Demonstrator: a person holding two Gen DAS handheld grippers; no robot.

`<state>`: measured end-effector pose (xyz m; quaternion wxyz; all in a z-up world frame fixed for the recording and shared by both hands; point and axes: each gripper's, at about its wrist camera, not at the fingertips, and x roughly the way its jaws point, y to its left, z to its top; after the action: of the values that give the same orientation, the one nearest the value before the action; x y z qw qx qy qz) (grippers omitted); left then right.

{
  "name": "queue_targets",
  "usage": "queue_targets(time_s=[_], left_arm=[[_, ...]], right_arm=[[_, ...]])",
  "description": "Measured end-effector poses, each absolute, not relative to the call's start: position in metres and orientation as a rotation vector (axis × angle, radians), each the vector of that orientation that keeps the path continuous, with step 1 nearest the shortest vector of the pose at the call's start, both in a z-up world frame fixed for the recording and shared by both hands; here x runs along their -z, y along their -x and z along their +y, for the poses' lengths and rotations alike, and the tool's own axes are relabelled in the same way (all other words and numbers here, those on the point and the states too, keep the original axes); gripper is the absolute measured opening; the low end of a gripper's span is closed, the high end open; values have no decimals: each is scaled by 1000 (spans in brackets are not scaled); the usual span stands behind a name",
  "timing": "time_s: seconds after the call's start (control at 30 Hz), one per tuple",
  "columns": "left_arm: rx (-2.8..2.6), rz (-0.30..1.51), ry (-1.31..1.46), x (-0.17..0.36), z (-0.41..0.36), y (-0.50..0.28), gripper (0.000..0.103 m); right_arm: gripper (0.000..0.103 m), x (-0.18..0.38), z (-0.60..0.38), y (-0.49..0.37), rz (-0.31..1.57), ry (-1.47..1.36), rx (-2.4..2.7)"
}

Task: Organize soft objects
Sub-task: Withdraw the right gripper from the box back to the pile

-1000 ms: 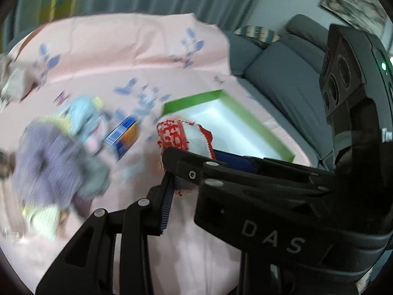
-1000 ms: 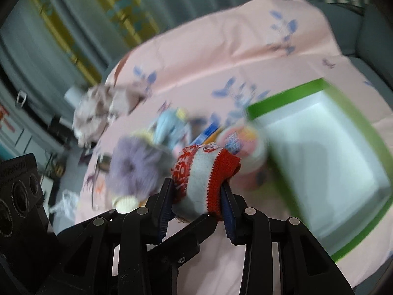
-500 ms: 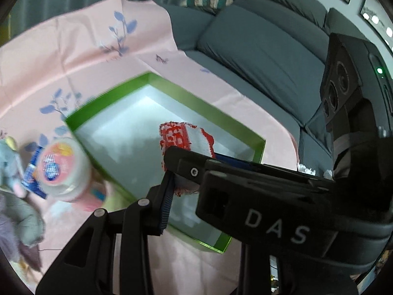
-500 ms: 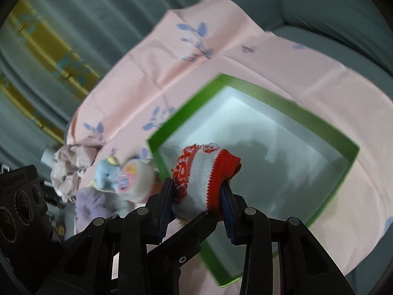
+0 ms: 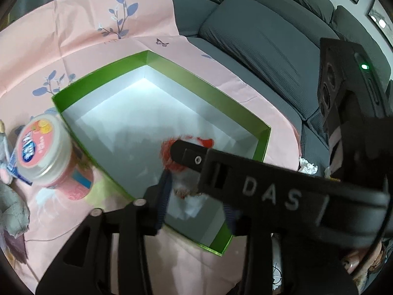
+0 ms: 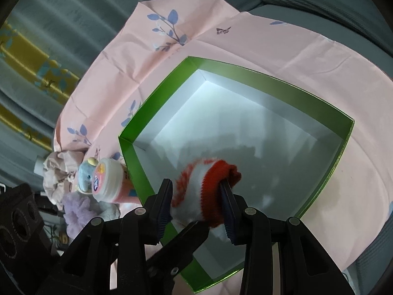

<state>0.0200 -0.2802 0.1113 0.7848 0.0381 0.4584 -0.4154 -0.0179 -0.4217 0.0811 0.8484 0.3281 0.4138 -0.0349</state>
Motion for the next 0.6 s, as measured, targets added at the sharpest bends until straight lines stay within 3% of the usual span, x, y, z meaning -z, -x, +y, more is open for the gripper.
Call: queue_targets(time_s=[0.13, 0.6], left_arm=[[877, 978, -55, -118, -262, -16, 65], [664, 919, 66, -132, -145, 12, 87]], right_arm=[[60, -88, -417, 20, 839, -680, 72], [83, -118, -351, 14, 789, -536, -94]])
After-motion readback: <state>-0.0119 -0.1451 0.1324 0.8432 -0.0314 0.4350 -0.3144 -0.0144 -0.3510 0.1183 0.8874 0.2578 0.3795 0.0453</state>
